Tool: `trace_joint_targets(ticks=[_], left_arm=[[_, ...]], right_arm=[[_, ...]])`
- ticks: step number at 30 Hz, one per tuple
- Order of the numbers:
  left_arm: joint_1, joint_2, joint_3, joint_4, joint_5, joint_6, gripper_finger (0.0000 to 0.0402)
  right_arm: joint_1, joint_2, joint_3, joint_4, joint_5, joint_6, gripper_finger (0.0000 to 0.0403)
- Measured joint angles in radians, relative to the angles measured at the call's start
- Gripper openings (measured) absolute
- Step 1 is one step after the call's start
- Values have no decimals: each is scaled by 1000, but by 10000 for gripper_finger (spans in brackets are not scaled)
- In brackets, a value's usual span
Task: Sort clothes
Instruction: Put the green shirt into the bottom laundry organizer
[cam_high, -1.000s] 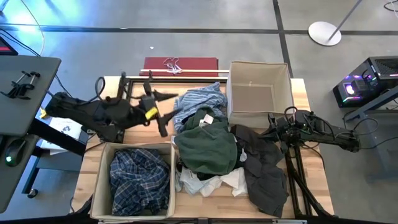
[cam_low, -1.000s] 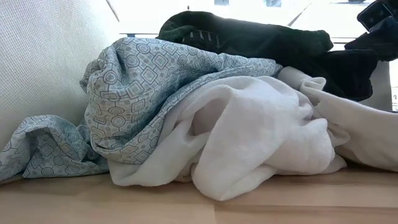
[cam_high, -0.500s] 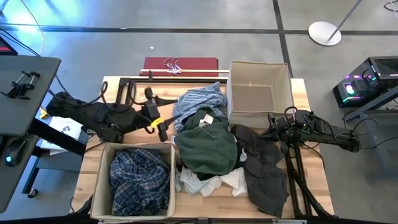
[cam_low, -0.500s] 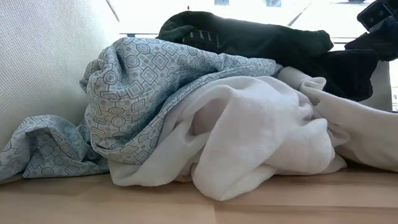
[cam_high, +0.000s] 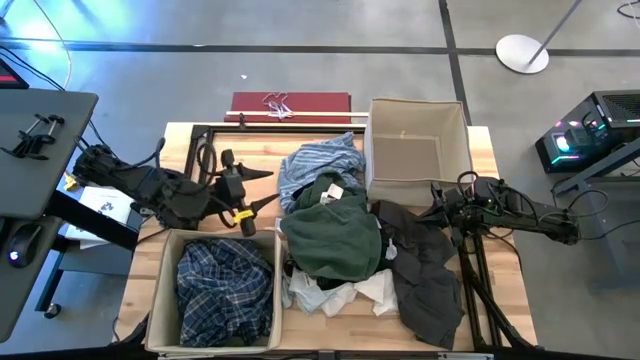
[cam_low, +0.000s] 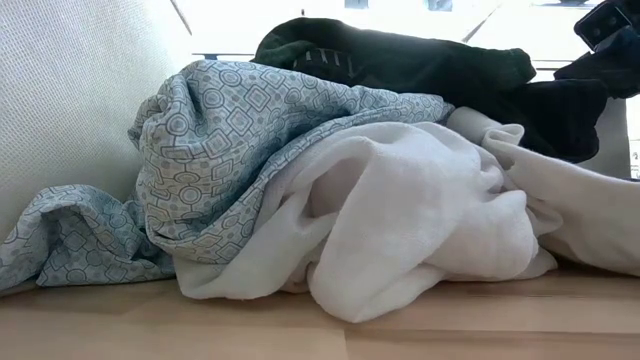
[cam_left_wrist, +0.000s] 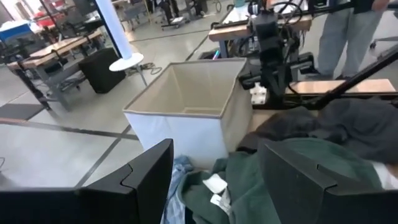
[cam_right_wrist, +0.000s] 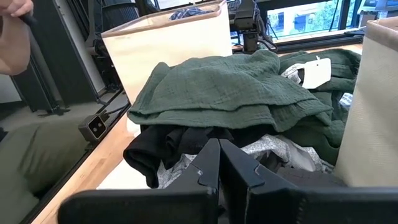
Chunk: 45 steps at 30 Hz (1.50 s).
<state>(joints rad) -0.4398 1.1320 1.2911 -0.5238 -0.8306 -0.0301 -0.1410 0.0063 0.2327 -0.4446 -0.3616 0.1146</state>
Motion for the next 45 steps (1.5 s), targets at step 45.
trace_joint_targets(ticks=[45], left_arm=[[477,133,-78,101,585,-1,227]], right_arm=[[0,0,0,0,0,0,0]])
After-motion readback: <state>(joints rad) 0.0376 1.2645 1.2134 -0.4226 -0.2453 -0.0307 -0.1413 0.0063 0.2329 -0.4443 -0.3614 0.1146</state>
